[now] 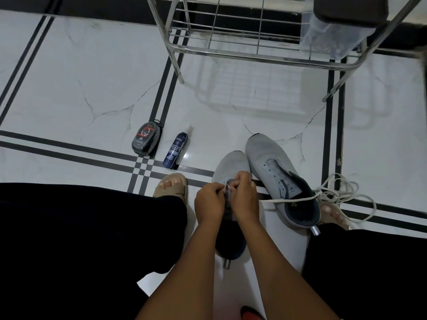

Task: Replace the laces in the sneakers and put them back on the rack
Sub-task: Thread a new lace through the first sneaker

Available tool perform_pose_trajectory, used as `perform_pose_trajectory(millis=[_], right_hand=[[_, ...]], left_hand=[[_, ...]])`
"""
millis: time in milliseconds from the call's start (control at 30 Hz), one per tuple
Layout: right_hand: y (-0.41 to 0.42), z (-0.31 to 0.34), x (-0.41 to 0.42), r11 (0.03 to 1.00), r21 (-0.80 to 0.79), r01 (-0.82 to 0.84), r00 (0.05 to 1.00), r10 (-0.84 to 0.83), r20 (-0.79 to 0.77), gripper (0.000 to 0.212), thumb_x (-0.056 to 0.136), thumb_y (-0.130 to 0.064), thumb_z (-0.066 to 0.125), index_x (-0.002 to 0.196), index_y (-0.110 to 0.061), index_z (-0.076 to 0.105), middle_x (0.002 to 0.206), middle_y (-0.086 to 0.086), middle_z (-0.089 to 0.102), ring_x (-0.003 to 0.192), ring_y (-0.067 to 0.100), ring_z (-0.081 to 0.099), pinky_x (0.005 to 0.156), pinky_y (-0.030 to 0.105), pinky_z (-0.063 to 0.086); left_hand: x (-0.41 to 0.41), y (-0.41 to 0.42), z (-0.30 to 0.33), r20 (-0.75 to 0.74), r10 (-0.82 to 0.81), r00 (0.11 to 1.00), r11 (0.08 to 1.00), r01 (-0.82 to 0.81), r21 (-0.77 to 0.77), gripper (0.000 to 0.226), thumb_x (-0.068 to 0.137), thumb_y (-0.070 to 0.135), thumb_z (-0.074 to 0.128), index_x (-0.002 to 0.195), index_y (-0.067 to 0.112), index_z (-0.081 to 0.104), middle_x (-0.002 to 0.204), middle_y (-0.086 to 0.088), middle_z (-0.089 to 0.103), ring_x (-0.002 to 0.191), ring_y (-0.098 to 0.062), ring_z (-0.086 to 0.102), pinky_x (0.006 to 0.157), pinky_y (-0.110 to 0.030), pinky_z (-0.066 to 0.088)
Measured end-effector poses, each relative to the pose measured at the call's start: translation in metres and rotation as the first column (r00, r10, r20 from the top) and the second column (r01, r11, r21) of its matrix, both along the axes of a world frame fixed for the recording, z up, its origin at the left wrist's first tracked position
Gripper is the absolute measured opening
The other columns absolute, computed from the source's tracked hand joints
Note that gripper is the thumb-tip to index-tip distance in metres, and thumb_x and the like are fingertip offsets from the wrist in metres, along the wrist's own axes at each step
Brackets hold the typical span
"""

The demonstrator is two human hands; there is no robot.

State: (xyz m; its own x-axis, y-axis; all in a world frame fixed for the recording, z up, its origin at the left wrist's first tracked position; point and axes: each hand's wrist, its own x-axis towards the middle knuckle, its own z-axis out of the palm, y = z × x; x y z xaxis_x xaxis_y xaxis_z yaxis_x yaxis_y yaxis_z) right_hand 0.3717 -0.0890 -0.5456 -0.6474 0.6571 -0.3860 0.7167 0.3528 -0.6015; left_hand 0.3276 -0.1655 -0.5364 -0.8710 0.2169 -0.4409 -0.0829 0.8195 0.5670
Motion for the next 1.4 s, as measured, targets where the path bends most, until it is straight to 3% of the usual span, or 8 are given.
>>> perform_pose_trajectory(millis=[500,667,967,1033,1100,1200,1267,1400], right_hand=[[-0.018,0.008,0.043,0.912,0.408,-0.039,0.996,0.0,0.094,0.032,0.077,-0.028,0.071,0.104,-0.019,0.055,0.105,0.004,0.058,0.097,0.024,0.056,0.081,0.037,0.046],[-0.026,0.007,0.079,0.985,0.157,-0.066,0.96,0.019,0.28,0.032,0.098,-0.041,0.044,0.112,-0.013,0.048,0.109,0.009,0.057,0.095,0.03,0.061,0.067,0.035,0.042],[-0.011,0.012,0.075,0.992,0.095,-0.08,0.954,0.048,0.297,0.025,0.1,-0.03,0.04,0.116,-0.011,0.045,0.114,0.012,0.061,0.103,0.034,0.06,0.077,0.038,0.047],[-0.011,0.012,0.077,0.994,0.088,-0.059,0.952,0.029,0.304,0.023,0.1,-0.028,0.041,0.115,-0.012,0.045,0.114,0.011,0.062,0.103,0.033,0.061,0.076,0.037,0.047],[-0.01,0.012,0.077,0.996,0.084,-0.032,0.951,0.005,0.308,0.021,0.099,-0.027,0.042,0.114,-0.012,0.045,0.114,0.011,0.063,0.102,0.032,0.061,0.073,0.036,0.046],[-0.009,0.014,0.076,0.998,0.063,-0.024,0.949,0.003,0.314,0.021,0.099,-0.028,0.041,0.113,-0.012,0.045,0.114,0.01,0.063,0.103,0.032,0.061,0.074,0.036,0.046],[-0.01,0.014,0.075,0.998,0.044,-0.047,0.949,0.031,0.314,0.021,0.099,-0.028,0.042,0.113,-0.013,0.045,0.115,0.01,0.063,0.104,0.033,0.06,0.076,0.036,0.046],[-0.008,0.015,0.074,0.997,0.02,-0.076,0.943,0.065,0.327,0.021,0.099,-0.027,0.043,0.114,-0.013,0.045,0.118,0.011,0.062,0.106,0.033,0.059,0.078,0.036,0.045]], left_hand=[[-0.015,0.014,-0.019,0.151,0.035,0.988,0.996,-0.046,0.07,0.008,0.091,0.028,0.057,0.094,0.022,0.063,0.093,0.003,0.067,0.086,-0.019,0.061,0.072,-0.029,0.043],[-0.017,0.02,-0.022,0.145,0.014,0.989,1.0,-0.012,-0.015,0.011,0.093,0.017,0.053,0.089,0.016,0.063,0.096,-0.002,0.063,0.092,-0.024,0.058,0.073,-0.028,0.037],[-0.091,-0.036,-0.032,0.122,0.226,0.967,0.966,-0.206,-0.157,0.054,0.096,0.024,0.027,0.149,0.013,0.023,0.155,-0.017,0.022,0.134,-0.028,0.039,0.101,-0.038,0.046],[-0.109,-0.03,0.022,0.37,0.655,0.658,0.627,-0.747,0.22,0.073,0.084,0.013,-0.018,0.149,-0.002,0.011,0.153,-0.031,0.011,0.122,-0.033,0.047,0.067,-0.021,0.055],[-0.106,-0.034,0.065,0.297,0.778,0.554,0.364,-0.782,0.506,0.052,0.098,0.005,-0.006,0.144,-0.015,0.008,0.146,-0.039,0.016,0.125,-0.047,0.035,0.081,-0.033,0.048],[-0.088,-0.013,0.101,-0.053,0.725,0.687,0.644,-0.648,0.406,0.039,0.103,0.026,0.028,0.123,-0.001,0.049,0.12,-0.021,0.056,0.104,-0.029,0.054,0.079,-0.033,0.04],[-0.07,-0.004,0.085,-0.075,0.337,0.939,0.931,-0.32,0.177,0.036,0.1,0.036,0.04,0.11,0.008,0.061,0.107,-0.01,0.063,0.099,-0.025,0.057,0.077,-0.029,0.038],[-0.024,-0.003,0.022,0.132,-0.181,0.974,0.975,0.196,-0.107,0.036,0.098,0.029,0.043,0.13,0.018,0.057,0.131,-0.008,0.06,0.118,-0.027,0.055,0.093,-0.032,0.041]])
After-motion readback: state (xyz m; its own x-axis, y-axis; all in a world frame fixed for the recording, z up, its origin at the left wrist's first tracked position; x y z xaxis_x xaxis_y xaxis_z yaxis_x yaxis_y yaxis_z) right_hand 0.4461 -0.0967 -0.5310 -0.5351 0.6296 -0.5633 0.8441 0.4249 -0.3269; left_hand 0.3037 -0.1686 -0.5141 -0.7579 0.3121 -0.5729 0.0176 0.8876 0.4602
